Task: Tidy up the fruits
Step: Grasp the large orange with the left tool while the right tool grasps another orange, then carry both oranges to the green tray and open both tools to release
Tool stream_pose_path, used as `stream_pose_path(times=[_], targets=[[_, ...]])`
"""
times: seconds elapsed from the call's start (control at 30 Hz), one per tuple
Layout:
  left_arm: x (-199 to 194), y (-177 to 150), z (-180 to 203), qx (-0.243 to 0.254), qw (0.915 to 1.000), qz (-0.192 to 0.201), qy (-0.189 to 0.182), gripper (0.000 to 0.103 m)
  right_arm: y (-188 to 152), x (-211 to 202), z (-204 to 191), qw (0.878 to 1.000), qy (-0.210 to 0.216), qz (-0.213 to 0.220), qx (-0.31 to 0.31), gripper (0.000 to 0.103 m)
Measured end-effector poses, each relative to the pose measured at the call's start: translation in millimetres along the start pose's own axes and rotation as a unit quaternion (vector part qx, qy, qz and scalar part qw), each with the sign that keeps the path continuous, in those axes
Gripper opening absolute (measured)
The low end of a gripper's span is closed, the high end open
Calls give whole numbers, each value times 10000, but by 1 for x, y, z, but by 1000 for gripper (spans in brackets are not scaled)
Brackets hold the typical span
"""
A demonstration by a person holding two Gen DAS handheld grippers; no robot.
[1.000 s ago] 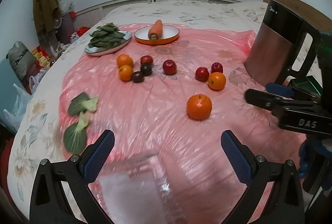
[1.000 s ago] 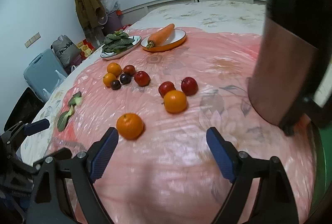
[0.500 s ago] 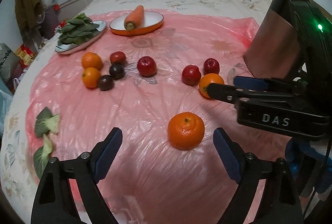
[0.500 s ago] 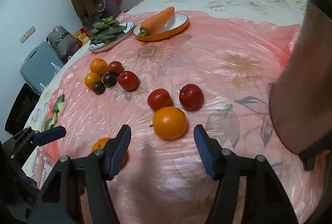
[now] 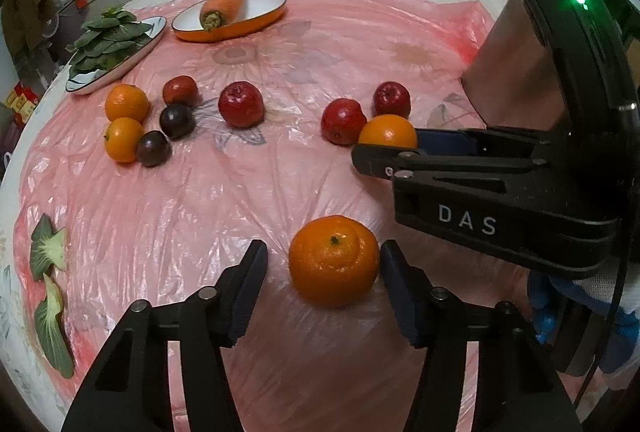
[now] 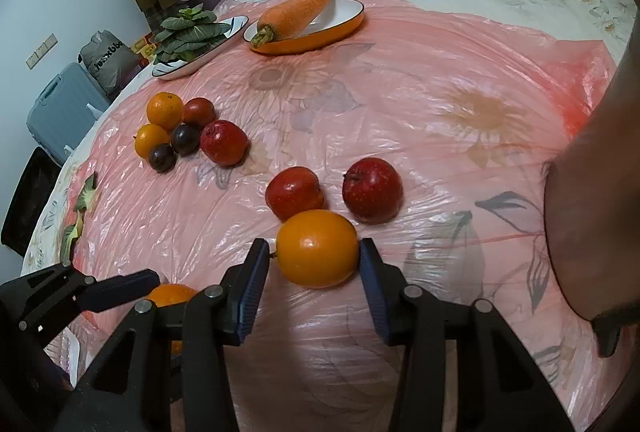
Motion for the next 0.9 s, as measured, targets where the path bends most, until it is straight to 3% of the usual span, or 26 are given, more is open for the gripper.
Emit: stream_pose_path(times=[0.3,0.9], targets=[[6,1,4,39,9999,-125,-23,40,0,1,2,9999,119,24,68,56],[-6,1,3,99,9999,19,49,39,-4,-50,-5,9982,162,580,30,56]])
Point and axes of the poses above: each gripper's, at about its wrist camera, not at the fingertips, and x roughly the way its jaws point, z to its right, y to its top, the point moved 10 cm from there along x, roughly the way its jaws point, and after that the axes turned 11 degrees about x, right-handed, at the moved point
